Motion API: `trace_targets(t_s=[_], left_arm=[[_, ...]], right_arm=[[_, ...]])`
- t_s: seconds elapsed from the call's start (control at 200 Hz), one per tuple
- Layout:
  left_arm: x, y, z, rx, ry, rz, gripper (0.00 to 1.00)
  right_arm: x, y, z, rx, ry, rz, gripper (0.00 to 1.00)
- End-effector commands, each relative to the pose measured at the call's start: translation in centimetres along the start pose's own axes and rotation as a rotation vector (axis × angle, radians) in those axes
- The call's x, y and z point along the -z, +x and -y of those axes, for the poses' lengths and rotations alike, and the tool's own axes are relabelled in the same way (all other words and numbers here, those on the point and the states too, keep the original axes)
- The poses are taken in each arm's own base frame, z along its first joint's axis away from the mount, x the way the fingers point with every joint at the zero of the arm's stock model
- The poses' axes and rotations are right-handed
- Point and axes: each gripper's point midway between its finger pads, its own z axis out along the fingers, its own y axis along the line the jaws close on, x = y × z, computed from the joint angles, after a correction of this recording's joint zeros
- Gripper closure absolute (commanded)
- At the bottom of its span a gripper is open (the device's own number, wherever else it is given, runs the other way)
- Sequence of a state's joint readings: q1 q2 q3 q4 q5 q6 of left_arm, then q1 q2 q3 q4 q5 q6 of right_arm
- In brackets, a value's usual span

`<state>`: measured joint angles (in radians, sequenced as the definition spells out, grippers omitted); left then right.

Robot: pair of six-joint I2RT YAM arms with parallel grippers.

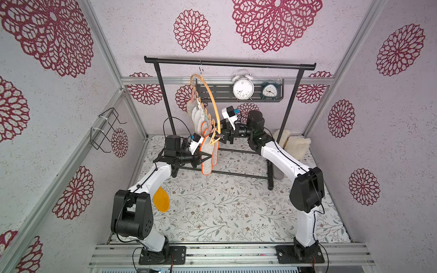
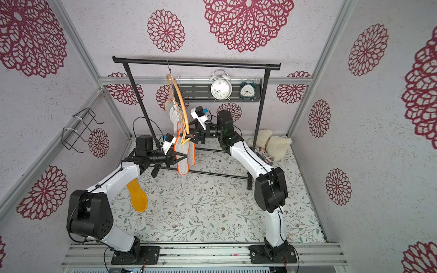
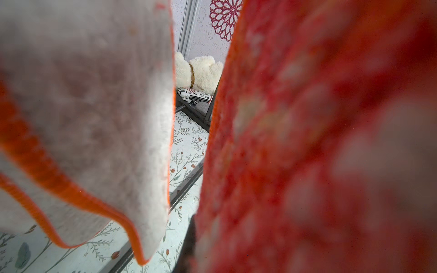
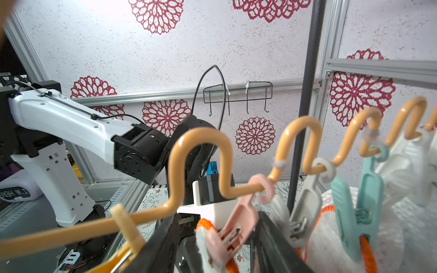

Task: Take the shoe insoles off the hanger
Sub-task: Open the clamp at the hanger.

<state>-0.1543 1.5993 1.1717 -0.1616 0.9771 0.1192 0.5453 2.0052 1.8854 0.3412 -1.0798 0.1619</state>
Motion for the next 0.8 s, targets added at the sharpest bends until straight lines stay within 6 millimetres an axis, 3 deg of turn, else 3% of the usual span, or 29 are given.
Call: trace_targets(t_s=[0.0, 0.625, 0.796], left_arm=[[0.2, 0.1, 0.1, -0.002, 0.021, -0.009, 0.95], [1.1, 0.2, -0.4, 0.017, 0.014, -0.006, 0.97], [1.2, 0.2, -0.6, 0.022, 0.011, -0.004, 0.97]], right_arm=[[-0.7, -1.2, -1.2, 0.013, -0.058, 0.018, 0.52], [-1.6, -2.5, -1.1, 0.004, -0.111, 0.049, 0.60], [-1.7, -2.5, -1.3, -0.006, -0.117, 0.046, 0.73]])
